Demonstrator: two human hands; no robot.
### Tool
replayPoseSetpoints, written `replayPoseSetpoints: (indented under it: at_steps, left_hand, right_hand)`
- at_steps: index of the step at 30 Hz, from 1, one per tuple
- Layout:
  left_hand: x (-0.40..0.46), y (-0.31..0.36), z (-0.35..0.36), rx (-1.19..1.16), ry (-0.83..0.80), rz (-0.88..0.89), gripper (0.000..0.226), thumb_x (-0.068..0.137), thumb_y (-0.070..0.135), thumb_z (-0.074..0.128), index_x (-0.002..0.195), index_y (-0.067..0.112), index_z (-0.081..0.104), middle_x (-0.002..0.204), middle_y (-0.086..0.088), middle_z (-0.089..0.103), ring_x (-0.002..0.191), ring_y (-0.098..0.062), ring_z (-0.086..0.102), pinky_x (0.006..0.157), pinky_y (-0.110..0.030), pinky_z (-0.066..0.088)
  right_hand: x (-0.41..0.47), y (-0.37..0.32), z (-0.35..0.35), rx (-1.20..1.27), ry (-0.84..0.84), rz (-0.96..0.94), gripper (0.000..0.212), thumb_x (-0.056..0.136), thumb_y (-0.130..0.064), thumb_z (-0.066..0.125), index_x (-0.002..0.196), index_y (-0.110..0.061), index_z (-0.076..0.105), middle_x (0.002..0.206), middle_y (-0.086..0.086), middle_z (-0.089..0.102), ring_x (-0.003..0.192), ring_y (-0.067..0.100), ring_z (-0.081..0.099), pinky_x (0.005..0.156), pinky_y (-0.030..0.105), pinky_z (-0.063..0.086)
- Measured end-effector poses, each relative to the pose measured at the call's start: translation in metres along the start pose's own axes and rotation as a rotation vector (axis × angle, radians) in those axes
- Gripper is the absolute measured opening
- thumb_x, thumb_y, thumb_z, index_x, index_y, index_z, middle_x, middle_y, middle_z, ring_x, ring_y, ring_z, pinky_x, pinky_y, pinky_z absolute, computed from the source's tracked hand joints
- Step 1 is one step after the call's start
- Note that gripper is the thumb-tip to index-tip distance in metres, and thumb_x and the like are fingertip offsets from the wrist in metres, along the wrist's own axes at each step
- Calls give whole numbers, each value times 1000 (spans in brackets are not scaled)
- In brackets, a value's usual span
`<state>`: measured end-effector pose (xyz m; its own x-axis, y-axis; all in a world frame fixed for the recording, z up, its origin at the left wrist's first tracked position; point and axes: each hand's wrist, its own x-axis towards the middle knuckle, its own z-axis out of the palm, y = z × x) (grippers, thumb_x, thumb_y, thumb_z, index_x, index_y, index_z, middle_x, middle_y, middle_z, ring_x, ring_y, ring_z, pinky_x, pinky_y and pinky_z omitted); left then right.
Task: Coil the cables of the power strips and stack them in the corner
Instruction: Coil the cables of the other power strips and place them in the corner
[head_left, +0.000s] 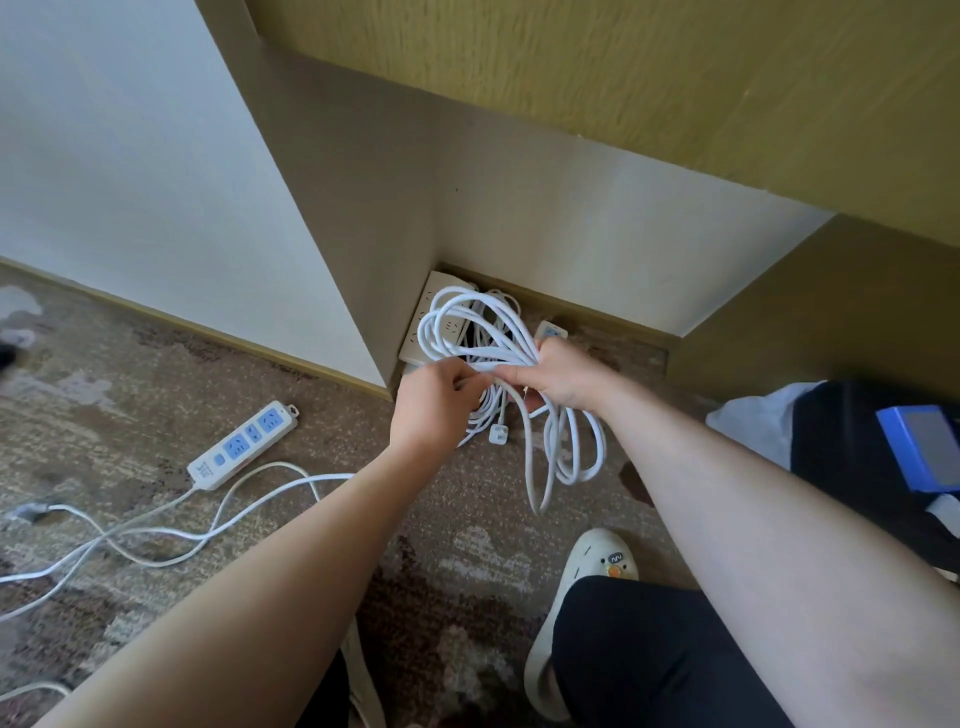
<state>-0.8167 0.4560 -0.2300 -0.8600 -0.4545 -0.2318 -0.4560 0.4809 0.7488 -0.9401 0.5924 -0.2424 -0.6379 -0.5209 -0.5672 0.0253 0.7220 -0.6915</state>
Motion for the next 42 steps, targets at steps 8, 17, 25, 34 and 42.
replayPoseSetpoints:
  at_steps: [8, 17, 25, 34, 42]
  left_hand:
    - [6, 3, 5, 6, 97, -54, 37, 88, 38, 66, 62, 12, 61, 49, 2, 60, 38, -7, 47, 38, -17, 35]
    - [12, 4, 3, -176, 69, -179, 30, 89, 32, 66, 65, 15, 66, 52, 3, 65, 38, -2, 53, 42, -17, 40]
    - [15, -2, -6, -99, 64, -157, 25, 84, 42, 69, 81, 19, 60, 60, 6, 64, 40, -5, 50, 42, -22, 37]
    - [29, -14, -30, -257, -6, -174, 93, 71, 70, 66, 147, 37, 24, 130, -10, 53, 108, -24, 62, 94, -45, 51]
    - [33, -25, -43, -480, -213, -179, 52, 71, 66, 60, 90, 18, 62, 67, -1, 58, 42, -3, 50, 40, -16, 38]
  right_hand:
    - [0, 5, -1, 94, -30, 30, 37, 88, -55, 68, 89, -18, 69, 72, -5, 75, 63, 9, 71, 70, 30, 53]
    - [-1, 2, -1, 329, -174, 50, 27, 83, -13, 79, 107, -5, 70, 92, 14, 77, 85, 28, 75, 77, 39, 63]
    - [-2, -4, 1, 216, -160, 58, 12, 87, -3, 69, 96, -5, 64, 63, 3, 70, 57, 17, 68, 54, 27, 56]
    - [5, -9, 10, -128, 4, -44, 16, 78, -20, 80, 78, -22, 65, 72, -1, 66, 62, 13, 63, 59, 25, 45]
    - [1, -4, 6, -197, -64, -50, 31, 72, -41, 87, 86, -21, 68, 83, -4, 72, 76, 14, 67, 65, 29, 47]
